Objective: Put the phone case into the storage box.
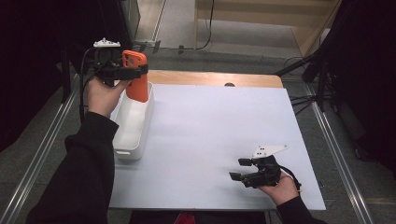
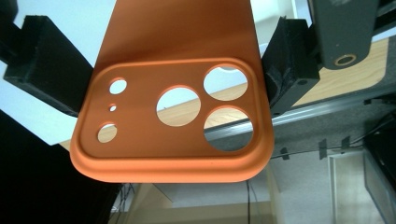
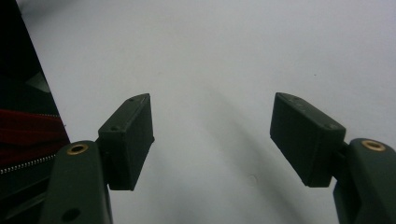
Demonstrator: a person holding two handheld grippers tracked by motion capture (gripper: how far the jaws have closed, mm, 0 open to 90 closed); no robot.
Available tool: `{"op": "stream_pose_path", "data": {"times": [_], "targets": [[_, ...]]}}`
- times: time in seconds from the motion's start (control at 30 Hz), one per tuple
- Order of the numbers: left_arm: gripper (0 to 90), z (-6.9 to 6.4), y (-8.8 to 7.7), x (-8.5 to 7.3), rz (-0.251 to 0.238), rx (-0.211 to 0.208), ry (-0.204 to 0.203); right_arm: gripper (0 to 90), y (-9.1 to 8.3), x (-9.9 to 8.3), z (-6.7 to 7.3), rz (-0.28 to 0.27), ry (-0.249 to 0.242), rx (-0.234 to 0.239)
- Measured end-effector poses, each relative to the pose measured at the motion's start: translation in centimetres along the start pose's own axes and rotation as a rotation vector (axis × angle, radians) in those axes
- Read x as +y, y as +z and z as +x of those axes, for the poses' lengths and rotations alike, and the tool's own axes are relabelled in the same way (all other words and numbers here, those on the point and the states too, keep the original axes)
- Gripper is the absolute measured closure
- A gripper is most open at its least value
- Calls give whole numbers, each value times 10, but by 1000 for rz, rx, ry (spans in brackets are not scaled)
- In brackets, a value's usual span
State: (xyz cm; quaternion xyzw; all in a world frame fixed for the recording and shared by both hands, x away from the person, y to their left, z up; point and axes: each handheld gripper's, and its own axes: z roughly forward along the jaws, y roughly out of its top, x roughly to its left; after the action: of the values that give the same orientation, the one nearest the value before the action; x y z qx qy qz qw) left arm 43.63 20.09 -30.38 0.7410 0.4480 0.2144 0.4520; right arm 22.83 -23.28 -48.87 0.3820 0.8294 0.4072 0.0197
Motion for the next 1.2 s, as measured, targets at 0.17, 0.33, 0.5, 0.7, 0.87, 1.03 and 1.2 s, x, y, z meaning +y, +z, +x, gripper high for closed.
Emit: {"op": "stream_pose_path", "data": {"times": [0.17, 0.33, 0.5, 0.7, 0.87, 1.03, 1.2], "targets": [[157, 5, 12, 0, 0, 6, -12, 290, 0, 1, 0, 1, -5, 3], [157, 11, 22, -2, -2, 36, -27, 290, 1, 1, 0, 1, -12, 7], [157, 18, 30, -4, -2, 58, -51, 290, 1, 2, 1, 0, -14, 12], [157, 24, 36, -5, -17, 74, -80, 290, 2, 3, 2, -3, -17, 16], [157, 31, 41, -7, -20, 95, -100, 290, 3, 4, 2, -2, -24, 23], [157, 37, 45, -10, -13, 127, -111, 290, 3, 6, 2, -2, -27, 25], [157, 41, 50, -14, -10, 142, -117, 290, 4, 7, 2, -2, -30, 30]]}}
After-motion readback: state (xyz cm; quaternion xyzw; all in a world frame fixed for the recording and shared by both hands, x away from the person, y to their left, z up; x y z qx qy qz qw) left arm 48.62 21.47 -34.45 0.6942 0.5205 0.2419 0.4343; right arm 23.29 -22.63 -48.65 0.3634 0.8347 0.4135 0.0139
